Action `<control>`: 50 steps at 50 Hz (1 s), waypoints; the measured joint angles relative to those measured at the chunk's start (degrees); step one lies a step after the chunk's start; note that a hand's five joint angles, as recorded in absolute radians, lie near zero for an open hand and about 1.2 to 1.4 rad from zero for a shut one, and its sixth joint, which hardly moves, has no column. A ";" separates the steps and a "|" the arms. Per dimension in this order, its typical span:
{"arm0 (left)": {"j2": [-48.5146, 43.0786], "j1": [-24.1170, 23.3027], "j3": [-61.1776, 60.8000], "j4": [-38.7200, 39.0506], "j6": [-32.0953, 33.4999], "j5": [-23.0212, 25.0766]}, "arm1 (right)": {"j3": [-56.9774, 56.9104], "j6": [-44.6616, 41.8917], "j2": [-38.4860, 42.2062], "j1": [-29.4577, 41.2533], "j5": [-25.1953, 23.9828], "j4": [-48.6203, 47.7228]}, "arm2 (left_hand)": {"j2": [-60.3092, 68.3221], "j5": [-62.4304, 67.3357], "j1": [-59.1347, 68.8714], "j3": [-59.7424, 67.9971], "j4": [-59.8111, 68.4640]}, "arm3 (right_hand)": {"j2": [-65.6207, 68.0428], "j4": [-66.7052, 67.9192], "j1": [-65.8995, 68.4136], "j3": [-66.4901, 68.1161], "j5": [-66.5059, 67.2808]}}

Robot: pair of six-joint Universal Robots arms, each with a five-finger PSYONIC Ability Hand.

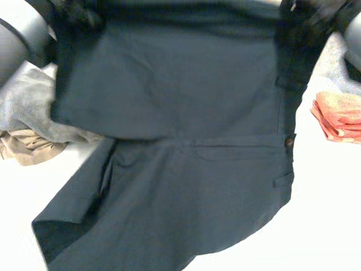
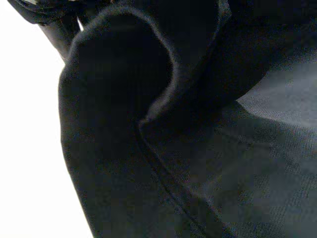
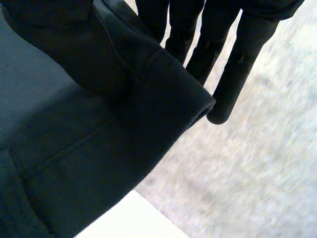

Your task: Fold the laundry.

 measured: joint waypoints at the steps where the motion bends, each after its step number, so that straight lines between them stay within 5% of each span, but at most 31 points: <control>1: -2.83 -0.27 0.43 0.90 0.51 0.11 | 0.34 0.14 0.53 0.08 0.18 -0.71 | 0.00 0.00 0.00 0.00 0.00 | 0.00 0.01 0.00 0.00 0.00; 10: -22.18 -0.82 6.89 13.59 4.55 -0.49 | 7.49 2.24 16.39 3.00 2.65 -32.56 | 0.05 0.00 0.00 0.08 0.10 | -3.43 -2.56 -2.89 -2.62 -2.30; 12: -25.64 -0.56 9.87 16.08 5.23 -2.10 | 6.89 2.04 20.08 3.29 2.55 -38.90 | -11.03 -9.32 -10.92 -10.82 -9.83 | -24.22 -23.28 -23.11 -23.65 -23.67; 14: -28.19 -0.33 12.73 17.61 5.63 -3.84 | 5.10 1.12 24.47 3.48 2.61 -44.28 | -34.07 -33.36 -38.13 -33.38 -34.06 | -43.80 -42.10 -42.06 -42.64 -43.25; 16: -29.60 -0.27 15.23 18.21 5.81 -5.41 | 2.83 -0.39 27.74 3.49 3.19 -46.02 | -51.99 -50.01 -53.85 -50.47 -51.58 | -52.43 -52.26 -49.43 -52.35 -51.96; 25: -22.49 -1.56 13.37 15.16 6.87 -8.65 | -4.72 -2.70 28.97 1.31 6.14 -28.26 | -56.94 -53.76 -55.77 -55.84 -56.88 | -55.29 -56.39 -50.77 -56.37 -55.01; 37: 3.07 -7.70 -25.46 12.63 13.96 -11.01 | 8.51 -9.35 14.02 -3.65 -5.77 6.13 | -56.82 -53.76 -55.53 -55.74 -56.68 | -48.94 -50.52 -45.46 -49.84 -48.74; 43: 12.11 -12.91 -45.07 11.64 15.54 -12.73 | 19.77 -15.75 9.98 -6.93 -10.59 6.89 | -54.82 -52.76 -54.09 -54.58 -55.46 | -42.21 -43.09 -37.71 -42.69 -41.24; 50: 16.46 -19.49 -62.09 11.45 14.64 -15.32 | 33.76 -21.94 9.98 -10.60 -18.71 -7.14 | -52.15 -49.87 -50.01 -51.66 -51.64 | -41.66 -42.52 -37.48 -42.43 -40.49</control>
